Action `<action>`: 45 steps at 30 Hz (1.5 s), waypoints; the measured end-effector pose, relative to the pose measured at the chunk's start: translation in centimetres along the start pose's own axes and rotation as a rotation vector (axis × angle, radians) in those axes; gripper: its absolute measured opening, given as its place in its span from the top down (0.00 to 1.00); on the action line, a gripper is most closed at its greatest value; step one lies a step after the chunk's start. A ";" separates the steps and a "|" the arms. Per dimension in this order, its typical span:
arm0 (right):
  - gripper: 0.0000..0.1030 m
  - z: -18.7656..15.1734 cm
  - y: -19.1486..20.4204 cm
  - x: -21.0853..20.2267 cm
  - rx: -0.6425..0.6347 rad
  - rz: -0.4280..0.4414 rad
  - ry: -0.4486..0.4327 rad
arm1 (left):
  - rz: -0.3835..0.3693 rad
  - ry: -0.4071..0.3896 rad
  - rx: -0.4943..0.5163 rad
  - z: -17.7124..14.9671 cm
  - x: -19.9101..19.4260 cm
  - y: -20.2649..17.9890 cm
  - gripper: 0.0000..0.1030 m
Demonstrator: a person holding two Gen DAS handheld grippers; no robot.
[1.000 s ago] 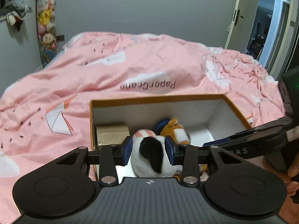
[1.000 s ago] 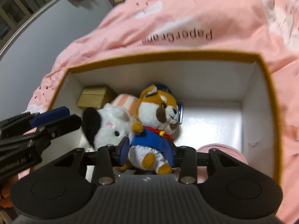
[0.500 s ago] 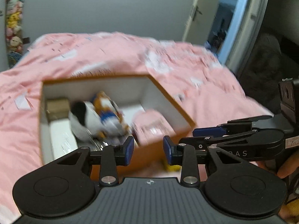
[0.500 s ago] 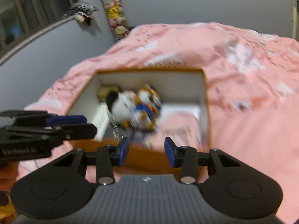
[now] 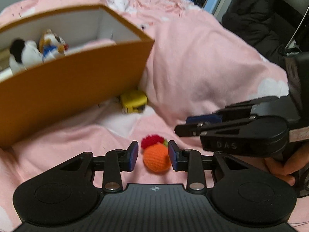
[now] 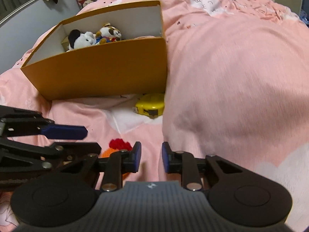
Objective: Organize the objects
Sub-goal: 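Grasp the crocheted orange fruit with the left gripper while the right gripper grasps the yellow tape measure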
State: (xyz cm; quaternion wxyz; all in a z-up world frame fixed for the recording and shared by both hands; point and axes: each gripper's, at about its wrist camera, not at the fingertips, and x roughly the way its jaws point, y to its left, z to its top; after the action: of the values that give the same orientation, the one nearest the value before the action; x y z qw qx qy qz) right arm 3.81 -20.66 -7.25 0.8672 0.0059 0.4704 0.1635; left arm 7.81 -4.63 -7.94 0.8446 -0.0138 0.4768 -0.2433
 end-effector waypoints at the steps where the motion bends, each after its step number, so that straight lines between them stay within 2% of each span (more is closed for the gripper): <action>1: 0.77 0.0 -0.2 0.0 0.010 0.003 -0.001 | -0.008 0.014 -0.005 -0.1 0.5 0.0 0.58; 7: 0.77 -0.2 -0.8 0.3 0.050 0.026 -0.003 | -0.020 0.067 -0.036 -1.1 2.6 -0.2 0.50; 12: 0.76 -0.3 -0.9 0.9 0.056 0.030 0.010 | -0.039 0.076 -0.033 -1.0 3.8 -0.4 0.50; 15: 0.75 -0.3 -0.8 1.2 0.055 0.035 0.014 | -0.028 0.085 -0.029 -1.0 4.5 -0.4 0.54; 19: 0.75 -0.3 -0.9 1.3 0.060 0.037 0.013 | -0.040 0.068 -0.052 -1.0 4.4 -0.1 0.55; 23: 0.74 0.1 -0.7 1.0 0.058 0.046 -0.004 | 0.033 -0.011 -0.035 -1.0 1.8 0.1 0.55; 24: 0.69 0.4 -0.5 1.0 0.055 0.053 -0.011 | 0.052 -0.032 -0.043 -1.0 1.0 0.4 0.55; 26: 0.66 1.1 -0.3 1.3 0.057 0.068 -0.017 | 0.100 -0.073 -0.083 -0.9 -0.3 1.5 0.55; 29: 0.65 2.5 0.6 2.2 0.024 0.059 -0.024 | 0.174 -0.125 -0.150 -0.8 -1.6 3.4 0.55; 32: 0.62 3.9 1.8 3.7 -0.032 0.048 -0.025 | 0.218 -0.139 -0.201 -0.8 -2.0 5.0 0.55; 35: 0.51 5.4 2.4 5.3 -0.062 0.022 -0.040 | 0.229 -0.144 -0.245 -1.0 -1.7 6.1 0.55; 42: 0.49 6.6 1.8 8.7 -0.072 -0.070 -0.027 | 0.226 -0.130 -0.304 -1.6 -1.3 8.0 0.55; 44: 0.40 6.5 1.5 9.4 -0.073 -0.071 -0.011 | 0.222 -0.127 -0.311 -1.7 -1.1 8.2 0.55; 45: 0.38 6.5 1.4 9.8 -0.067 -0.069 0.000 | 0.220 -0.123 -0.316 -1.7 -0.9 8.4 0.55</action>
State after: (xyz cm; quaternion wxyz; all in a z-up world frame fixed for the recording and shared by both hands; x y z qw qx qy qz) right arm 13.66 -15.61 -11.33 0.8720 -0.0397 0.4646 0.1491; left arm 9.32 3.51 -10.27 0.8809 -0.1088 0.4552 -0.0706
